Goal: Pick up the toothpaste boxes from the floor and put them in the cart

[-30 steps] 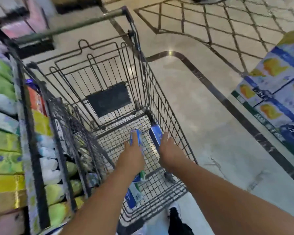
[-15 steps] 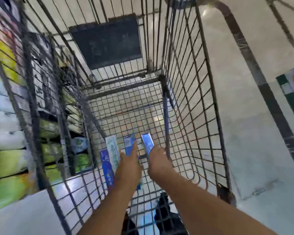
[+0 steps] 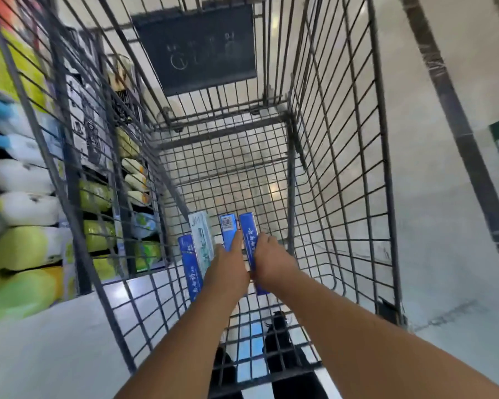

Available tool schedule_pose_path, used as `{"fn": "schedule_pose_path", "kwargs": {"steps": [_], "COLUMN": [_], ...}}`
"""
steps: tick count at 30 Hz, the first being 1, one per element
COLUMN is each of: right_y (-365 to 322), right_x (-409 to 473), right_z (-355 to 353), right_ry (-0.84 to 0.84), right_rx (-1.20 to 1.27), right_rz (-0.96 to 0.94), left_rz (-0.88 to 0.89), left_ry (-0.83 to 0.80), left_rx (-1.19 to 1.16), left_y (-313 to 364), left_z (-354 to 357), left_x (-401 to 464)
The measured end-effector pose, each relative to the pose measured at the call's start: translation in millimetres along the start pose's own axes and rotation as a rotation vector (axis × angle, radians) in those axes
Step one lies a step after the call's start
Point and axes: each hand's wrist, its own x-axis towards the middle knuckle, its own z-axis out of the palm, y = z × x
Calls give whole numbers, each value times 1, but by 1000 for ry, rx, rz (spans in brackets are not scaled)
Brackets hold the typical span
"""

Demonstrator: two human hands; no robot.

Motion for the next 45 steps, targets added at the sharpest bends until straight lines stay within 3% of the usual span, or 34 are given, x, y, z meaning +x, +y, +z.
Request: {"fn": "schedule_pose_path", "kwargs": {"steps": [8,16,24,35,45], "right_y": [-22,-57,-77,-144,-259], "right_x": [-72,-183,-264,-307,-378], "right_z": [-133,-256,-327,-301,-185], "right_ry": [120,329,422,406,354], "right_rx": [-203,-337,-487,-628,-736], "right_rz": [-128,-265,-314,-487,-754], "left_rz": [120,182,180,94,-11], "left_ry": [81,276,421,437,521], "left_rx": [207,449,464,311,77], "left_y": [21,46,68,9,-149], "left_z": [-128,-260,-320,-307,-245], "left_x": [-77,-197,-288,-372,-461]}}
